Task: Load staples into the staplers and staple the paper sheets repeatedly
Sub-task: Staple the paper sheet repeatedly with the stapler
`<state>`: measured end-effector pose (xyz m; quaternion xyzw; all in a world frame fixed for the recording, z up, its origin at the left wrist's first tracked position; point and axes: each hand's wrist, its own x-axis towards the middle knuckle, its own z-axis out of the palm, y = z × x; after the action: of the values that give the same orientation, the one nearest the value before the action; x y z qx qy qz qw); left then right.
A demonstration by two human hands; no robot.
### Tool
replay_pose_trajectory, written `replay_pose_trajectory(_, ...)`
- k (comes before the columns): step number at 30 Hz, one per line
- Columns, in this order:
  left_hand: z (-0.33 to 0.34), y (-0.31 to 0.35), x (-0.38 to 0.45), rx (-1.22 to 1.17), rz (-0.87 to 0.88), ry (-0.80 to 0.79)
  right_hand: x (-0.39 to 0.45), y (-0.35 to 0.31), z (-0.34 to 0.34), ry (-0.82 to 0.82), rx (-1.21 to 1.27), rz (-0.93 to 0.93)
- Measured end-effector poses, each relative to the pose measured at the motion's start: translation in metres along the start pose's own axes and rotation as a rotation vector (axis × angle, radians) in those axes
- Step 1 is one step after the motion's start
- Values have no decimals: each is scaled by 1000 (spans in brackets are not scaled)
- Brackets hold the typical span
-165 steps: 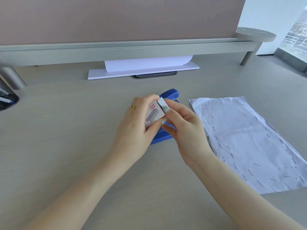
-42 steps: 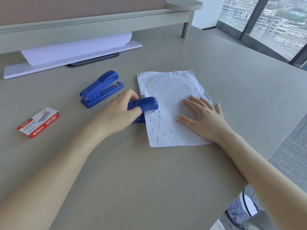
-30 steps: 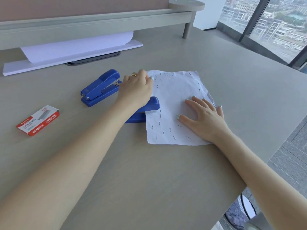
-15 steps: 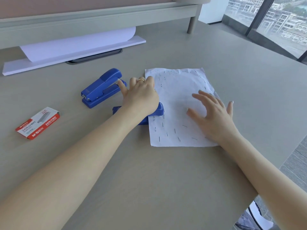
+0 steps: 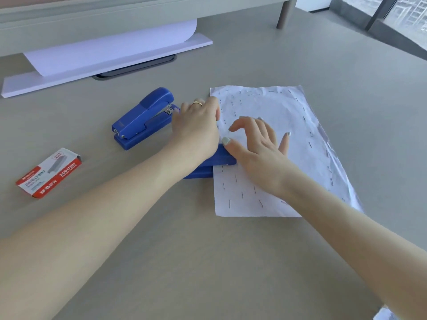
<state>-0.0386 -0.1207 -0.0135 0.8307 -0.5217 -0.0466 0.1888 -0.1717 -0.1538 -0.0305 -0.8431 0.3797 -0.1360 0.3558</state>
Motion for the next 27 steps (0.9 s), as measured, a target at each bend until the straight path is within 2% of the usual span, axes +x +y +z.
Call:
replay_pose_trajectory(3, 3, -3, -1, 157, 92, 95, 2, 2, 0, -7, -111, -58)
replay_pose_trajectory(8, 5, -6, -4, 149, 119, 128, 3, 6, 5, -52, -272, -181)
replay_pose_trajectory(14, 13, -5, -3, 162, 145, 139, 4, 9, 9, -77, -290, -249)
replay_pose_trajectory(23, 9, -2, -4, 137, 122, 122, 2, 5, 5, -104, -320, -201)
replay_pose_trajectory(27, 8, -5, -6, -28, 80, 250, -2, 1, 5, -45, -252, -131)
